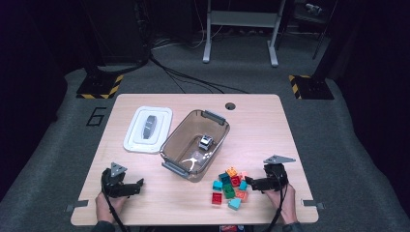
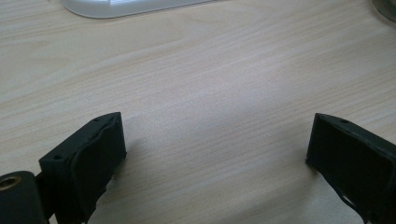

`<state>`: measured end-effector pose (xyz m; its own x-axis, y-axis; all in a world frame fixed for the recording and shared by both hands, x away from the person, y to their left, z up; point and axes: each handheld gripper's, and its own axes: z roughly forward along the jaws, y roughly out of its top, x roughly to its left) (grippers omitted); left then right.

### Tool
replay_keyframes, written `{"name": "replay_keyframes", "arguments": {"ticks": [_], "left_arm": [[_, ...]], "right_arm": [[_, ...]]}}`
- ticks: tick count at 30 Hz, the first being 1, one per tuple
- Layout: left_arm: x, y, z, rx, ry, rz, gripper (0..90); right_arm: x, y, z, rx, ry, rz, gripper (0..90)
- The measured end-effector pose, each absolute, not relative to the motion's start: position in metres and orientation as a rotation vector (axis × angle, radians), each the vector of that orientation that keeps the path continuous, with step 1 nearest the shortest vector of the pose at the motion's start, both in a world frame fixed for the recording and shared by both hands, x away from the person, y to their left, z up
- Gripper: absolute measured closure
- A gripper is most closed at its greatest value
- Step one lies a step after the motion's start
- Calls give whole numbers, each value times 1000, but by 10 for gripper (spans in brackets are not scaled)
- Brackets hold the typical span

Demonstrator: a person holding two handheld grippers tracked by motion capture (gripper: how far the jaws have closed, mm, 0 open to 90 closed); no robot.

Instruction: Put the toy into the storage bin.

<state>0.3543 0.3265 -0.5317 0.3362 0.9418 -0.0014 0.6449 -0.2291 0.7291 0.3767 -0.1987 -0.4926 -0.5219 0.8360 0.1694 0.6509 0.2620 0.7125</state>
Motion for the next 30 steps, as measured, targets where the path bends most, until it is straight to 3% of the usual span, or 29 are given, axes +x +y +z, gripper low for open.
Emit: {"name": "replay_keyframes", "arguments": {"ticks": [3, 11, 17, 27, 30], "left_arm": [[354, 326, -532, 1964, 1387, 599, 47], [354, 326, -532, 1962, 1385, 599, 54], [354, 326, -532, 1961, 1381, 598, 62], [354, 326, -532, 1963, 1376, 600, 71], [354, 326, -532, 1963, 1376, 600, 71]], "right_arm": [[378, -190, -489, 1384, 2302, 1103, 7], [382, -170, -489, 1386, 2324, 1023, 343], [385, -166, -489, 1449, 2336, 964, 522], [385, -161, -484, 1447, 2379, 887, 659], [386, -161, -483, 1452, 2374, 900, 631]]}}
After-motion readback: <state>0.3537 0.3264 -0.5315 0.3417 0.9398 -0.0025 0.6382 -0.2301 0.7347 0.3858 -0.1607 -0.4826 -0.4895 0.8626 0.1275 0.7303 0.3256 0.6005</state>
